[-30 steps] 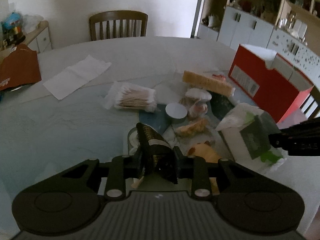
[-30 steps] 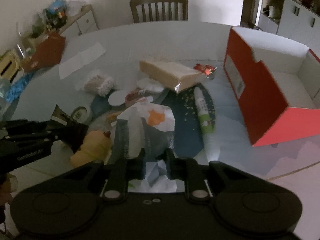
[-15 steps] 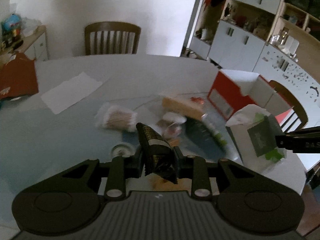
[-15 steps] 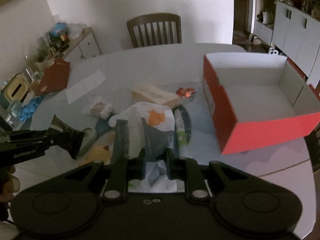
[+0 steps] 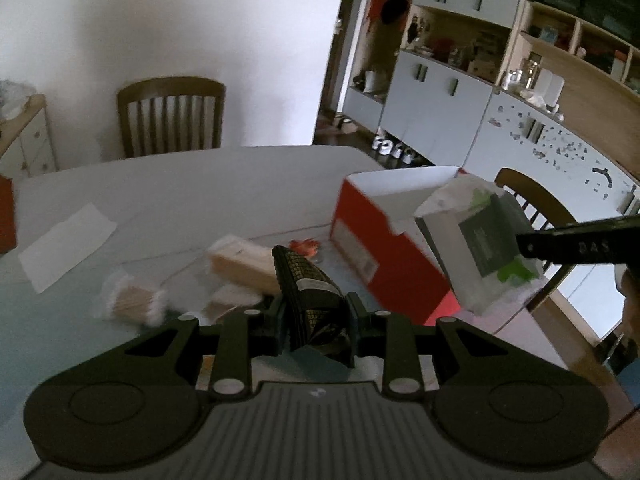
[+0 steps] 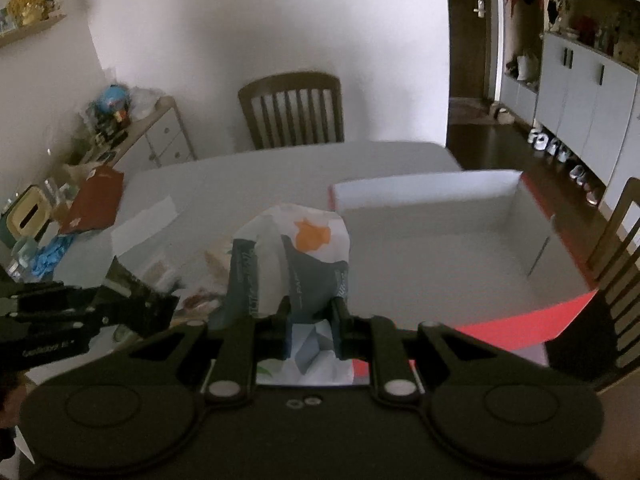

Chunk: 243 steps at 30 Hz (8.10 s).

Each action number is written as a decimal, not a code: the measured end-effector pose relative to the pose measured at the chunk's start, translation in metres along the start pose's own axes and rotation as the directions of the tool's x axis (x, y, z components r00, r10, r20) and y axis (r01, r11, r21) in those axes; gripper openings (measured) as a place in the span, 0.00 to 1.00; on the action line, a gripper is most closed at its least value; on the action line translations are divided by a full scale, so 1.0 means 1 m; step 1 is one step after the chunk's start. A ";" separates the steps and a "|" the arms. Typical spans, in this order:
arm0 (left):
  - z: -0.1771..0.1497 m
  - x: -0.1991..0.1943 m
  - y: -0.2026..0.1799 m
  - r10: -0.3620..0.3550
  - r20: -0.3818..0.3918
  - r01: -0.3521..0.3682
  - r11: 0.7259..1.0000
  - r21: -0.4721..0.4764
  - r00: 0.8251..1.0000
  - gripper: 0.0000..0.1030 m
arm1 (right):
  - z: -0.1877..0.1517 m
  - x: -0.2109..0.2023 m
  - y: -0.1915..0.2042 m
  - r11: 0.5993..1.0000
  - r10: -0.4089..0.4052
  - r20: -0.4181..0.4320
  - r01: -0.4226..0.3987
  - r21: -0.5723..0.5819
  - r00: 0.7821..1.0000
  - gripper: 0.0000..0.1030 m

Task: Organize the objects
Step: 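Carry both held items over the red shoebox and open both grippers, then withdraw both grippers from the shoebox back toward the table items, then grasp the white tape dispenser with the left gripper while the right grasps the yellow plush, then carry both held items into the red shoebox and open both grippers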

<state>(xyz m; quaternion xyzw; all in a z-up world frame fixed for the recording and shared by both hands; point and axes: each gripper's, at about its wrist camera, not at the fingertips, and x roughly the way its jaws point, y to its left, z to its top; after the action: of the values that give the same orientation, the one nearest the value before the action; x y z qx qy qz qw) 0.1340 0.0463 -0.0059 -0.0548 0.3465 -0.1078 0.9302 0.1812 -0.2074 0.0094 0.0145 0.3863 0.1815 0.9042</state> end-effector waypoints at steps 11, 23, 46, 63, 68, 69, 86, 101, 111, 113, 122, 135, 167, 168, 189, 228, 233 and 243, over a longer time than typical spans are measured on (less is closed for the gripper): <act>0.042 0.045 -0.071 -0.043 0.001 0.042 0.997 0.064 0.999 0.27 | 0.020 0.006 -0.076 0.999 -0.032 0.022 0.032 0.010 0.999 0.17; 0.083 0.116 -0.135 -0.087 -0.042 0.092 0.986 0.136 0.995 0.27 | 0.027 0.032 -0.140 0.995 -0.090 -0.015 0.091 0.049 0.996 0.17; 0.069 0.269 -0.168 -0.031 -0.396 0.115 0.975 0.192 0.918 0.28 | 0.016 0.126 -0.178 0.995 -0.096 -0.222 0.099 0.001 0.970 0.17; 0.070 0.288 -0.165 0.006 -0.473 0.105 0.973 0.207 0.881 0.47 | 0.009 0.153 -0.182 0.994 -0.106 -0.301 0.106 -0.015 0.948 0.25; 0.070 0.289 -0.168 0.019 -0.469 0.092 0.973 0.212 0.883 0.56 | 0.009 0.150 -0.185 0.993 -0.114 -0.288 0.116 -0.011 0.951 0.38; 0.071 0.287 -0.167 0.014 -0.467 0.093 0.974 0.205 0.884 0.62 | 0.008 0.148 -0.186 0.993 -0.112 -0.285 0.114 -0.008 0.952 0.39; 0.085 0.226 -0.166 -0.007 -0.328 0.059 0.987 0.147 0.945 0.67 | 0.020 0.084 -0.177 0.996 -0.080 -0.175 0.075 -0.039 0.981 0.50; 0.080 0.130 -0.148 -0.052 -0.154 0.071 0.990 0.119 0.987 0.67 | 0.011 0.016 -0.135 0.997 -0.066 -0.043 0.064 -0.035 0.997 0.62; 0.060 0.083 -0.128 -0.086 -0.101 0.099 0.986 0.137 0.991 0.71 | -0.003 -0.004 -0.096 0.996 -0.088 0.001 0.088 -0.003 0.996 0.70; 0.056 0.075 -0.121 -0.092 -0.093 0.104 0.986 0.131 0.991 0.74 | -0.007 -0.007 -0.087 0.995 -0.096 0.005 0.096 -0.001 0.995 0.71; 0.039 0.048 -0.089 -0.069 -0.081 0.078 0.990 0.114 0.994 0.76 | -0.028 -0.017 -0.045 0.996 -0.080 0.039 0.079 0.036 0.996 0.90; 0.006 0.011 -0.019 -0.058 -0.070 0.063 0.995 0.075 0.996 0.82 | -0.051 -0.012 0.026 0.998 -0.063 0.065 0.061 0.034 0.996 1.00; -0.084 0.003 0.154 0.203 -0.142 -0.208 0.978 -0.022 0.969 1.00 | -0.082 0.061 0.149 0.993 0.017 -0.119 -0.031 -0.116 0.993 0.99; -0.085 0.005 0.159 0.212 -0.142 -0.218 0.976 -0.027 0.967 1.00 | -0.081 0.065 0.152 0.992 0.023 -0.130 -0.039 -0.116 0.991 0.99; -0.082 0.074 0.179 0.208 -0.223 -0.202 0.978 0.049 0.953 1.00 | -0.080 0.147 0.214 0.959 0.136 -0.286 -0.198 -0.204 0.949 0.96; -0.083 0.067 0.137 0.193 -0.211 -0.187 0.981 0.045 0.958 0.48 | -0.080 0.134 0.152 0.987 0.090 -0.265 -0.121 -0.104 0.960 0.37; -0.081 0.061 0.122 0.167 -0.223 -0.170 0.985 0.007 0.960 0.48 | -0.075 0.114 0.129 0.991 0.096 -0.229 -0.114 -0.067 0.969 0.36; -0.074 0.052 0.072 0.118 -0.226 -0.117 0.993 0.019 0.967 0.48 | -0.064 0.076 0.093 0.993 0.077 -0.163 -0.090 -0.070 0.984 0.36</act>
<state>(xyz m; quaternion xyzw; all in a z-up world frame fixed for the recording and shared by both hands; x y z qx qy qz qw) 0.1357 0.1018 -0.1076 -0.0191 0.4527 -0.0590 0.8895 0.1550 -0.1025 -0.0728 -0.0190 0.4494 0.2348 0.8617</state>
